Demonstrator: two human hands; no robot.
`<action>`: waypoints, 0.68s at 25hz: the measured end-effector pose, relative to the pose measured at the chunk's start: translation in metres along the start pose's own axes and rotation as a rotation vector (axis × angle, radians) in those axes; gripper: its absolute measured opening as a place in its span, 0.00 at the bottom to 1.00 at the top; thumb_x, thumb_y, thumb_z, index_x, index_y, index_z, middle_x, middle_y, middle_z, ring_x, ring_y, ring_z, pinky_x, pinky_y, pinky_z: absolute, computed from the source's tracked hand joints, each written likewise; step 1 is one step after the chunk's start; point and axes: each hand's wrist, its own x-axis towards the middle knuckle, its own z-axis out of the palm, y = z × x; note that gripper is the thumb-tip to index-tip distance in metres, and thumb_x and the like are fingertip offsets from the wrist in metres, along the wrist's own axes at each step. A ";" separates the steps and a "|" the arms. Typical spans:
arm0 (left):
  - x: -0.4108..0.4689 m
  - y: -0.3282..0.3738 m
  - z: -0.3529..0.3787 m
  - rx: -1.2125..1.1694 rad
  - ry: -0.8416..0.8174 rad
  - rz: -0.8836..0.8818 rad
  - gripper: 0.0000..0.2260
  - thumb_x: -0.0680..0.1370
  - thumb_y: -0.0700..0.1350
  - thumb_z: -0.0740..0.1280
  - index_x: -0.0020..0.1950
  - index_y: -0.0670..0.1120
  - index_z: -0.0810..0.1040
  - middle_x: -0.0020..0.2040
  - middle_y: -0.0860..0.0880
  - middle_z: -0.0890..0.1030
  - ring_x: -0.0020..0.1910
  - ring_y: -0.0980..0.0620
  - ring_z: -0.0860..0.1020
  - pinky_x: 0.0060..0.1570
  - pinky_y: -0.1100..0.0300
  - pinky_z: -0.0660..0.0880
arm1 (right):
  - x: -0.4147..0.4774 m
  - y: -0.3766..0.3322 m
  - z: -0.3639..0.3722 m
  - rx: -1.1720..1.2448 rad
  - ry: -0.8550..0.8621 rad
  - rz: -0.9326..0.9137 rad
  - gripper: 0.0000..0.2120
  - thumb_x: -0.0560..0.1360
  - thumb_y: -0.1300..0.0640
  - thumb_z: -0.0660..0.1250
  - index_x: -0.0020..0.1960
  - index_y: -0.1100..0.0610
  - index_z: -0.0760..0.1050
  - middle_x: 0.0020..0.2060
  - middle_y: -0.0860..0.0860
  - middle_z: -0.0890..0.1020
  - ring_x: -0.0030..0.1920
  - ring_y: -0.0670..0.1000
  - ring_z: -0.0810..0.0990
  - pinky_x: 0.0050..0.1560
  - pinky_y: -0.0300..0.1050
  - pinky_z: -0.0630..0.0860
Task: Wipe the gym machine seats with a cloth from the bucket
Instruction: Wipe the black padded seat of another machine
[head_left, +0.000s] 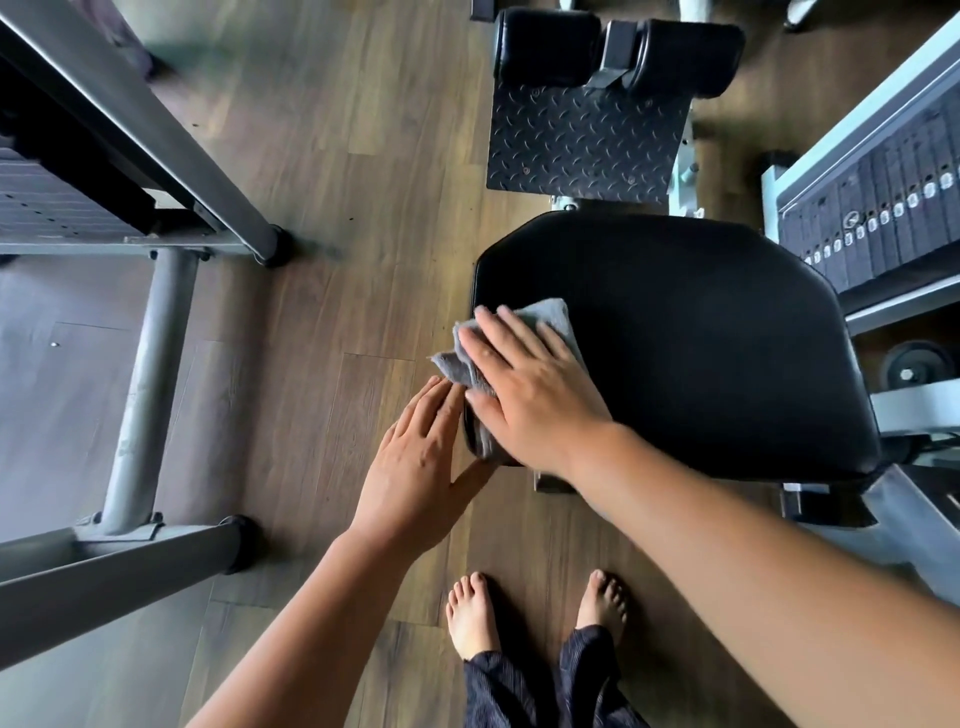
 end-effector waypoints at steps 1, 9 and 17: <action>0.001 0.002 0.000 0.002 0.008 -0.004 0.37 0.79 0.64 0.62 0.83 0.49 0.55 0.81 0.51 0.60 0.82 0.53 0.55 0.78 0.52 0.60 | 0.023 0.015 -0.006 -0.030 -0.006 0.000 0.31 0.82 0.41 0.47 0.82 0.50 0.52 0.82 0.52 0.54 0.82 0.54 0.51 0.80 0.57 0.50; -0.003 0.013 0.001 0.042 -0.019 -0.076 0.36 0.79 0.67 0.52 0.83 0.53 0.48 0.83 0.54 0.54 0.82 0.52 0.53 0.76 0.53 0.59 | 0.095 0.125 -0.027 -0.004 0.081 0.671 0.32 0.80 0.42 0.47 0.82 0.52 0.52 0.82 0.55 0.54 0.81 0.56 0.50 0.80 0.59 0.49; -0.004 0.012 0.000 0.040 0.002 -0.069 0.36 0.80 0.64 0.59 0.83 0.52 0.52 0.82 0.52 0.59 0.81 0.51 0.57 0.76 0.50 0.63 | 0.071 0.079 -0.022 -0.039 0.019 0.171 0.30 0.82 0.41 0.49 0.82 0.48 0.51 0.82 0.52 0.53 0.82 0.55 0.51 0.80 0.57 0.49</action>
